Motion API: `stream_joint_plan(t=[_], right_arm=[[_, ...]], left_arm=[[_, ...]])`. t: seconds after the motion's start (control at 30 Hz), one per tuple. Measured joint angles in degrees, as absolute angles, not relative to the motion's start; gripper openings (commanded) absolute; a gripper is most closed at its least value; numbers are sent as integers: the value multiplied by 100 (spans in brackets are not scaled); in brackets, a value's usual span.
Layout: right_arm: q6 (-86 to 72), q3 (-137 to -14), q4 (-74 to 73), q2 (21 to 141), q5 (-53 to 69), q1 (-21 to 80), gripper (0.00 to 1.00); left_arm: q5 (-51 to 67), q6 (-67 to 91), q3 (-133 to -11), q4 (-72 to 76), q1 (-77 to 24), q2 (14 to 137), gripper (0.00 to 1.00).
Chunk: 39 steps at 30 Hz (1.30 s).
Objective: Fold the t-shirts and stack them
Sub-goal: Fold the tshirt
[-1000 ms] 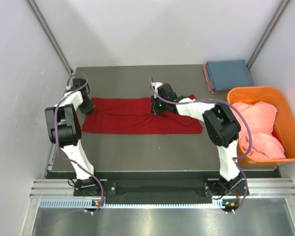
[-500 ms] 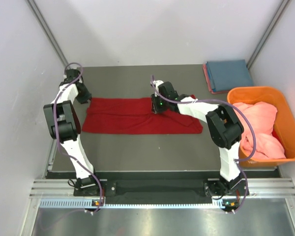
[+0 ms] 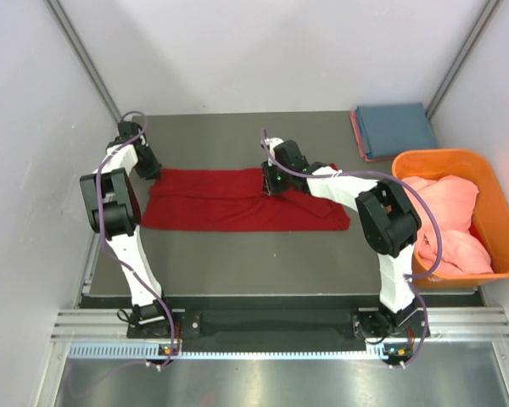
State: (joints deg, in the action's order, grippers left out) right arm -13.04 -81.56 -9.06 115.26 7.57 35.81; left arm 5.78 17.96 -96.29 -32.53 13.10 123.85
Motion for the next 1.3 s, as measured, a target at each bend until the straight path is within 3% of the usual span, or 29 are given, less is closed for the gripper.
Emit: stream_joint_plan(t=[0.07, 0.57, 0.7, 0.83, 1.07, 1.3], right_arm=[[-1304, -8156, -904, 11526, 757, 3581, 24], [-1313, -8154, -875, 11526, 716, 3570, 24], [-1315, -8154, -860, 11526, 714, 3570, 24], [-1315, -8152, -856, 11526, 716, 3570, 24], [-1317, -8147, -851, 11526, 718, 3568, 24], [-1347, -8128, -1179, 11360, 425, 3540, 33]], left_arm=[[600, 1785, -9653, -3249, 1310, 12405, 0], [698, 1765, -9677, -2818, 1310, 12376, 0], [419, 1767, -9782, -2954, 1310, 12348, 20], [-47, 1776, -9780, -3387, 1310, 12193, 30], [-47, 1737, -9625, -3793, 1343, 11861, 32], [-128, 1747, -9227, -4178, 1347, 11456, 33]])
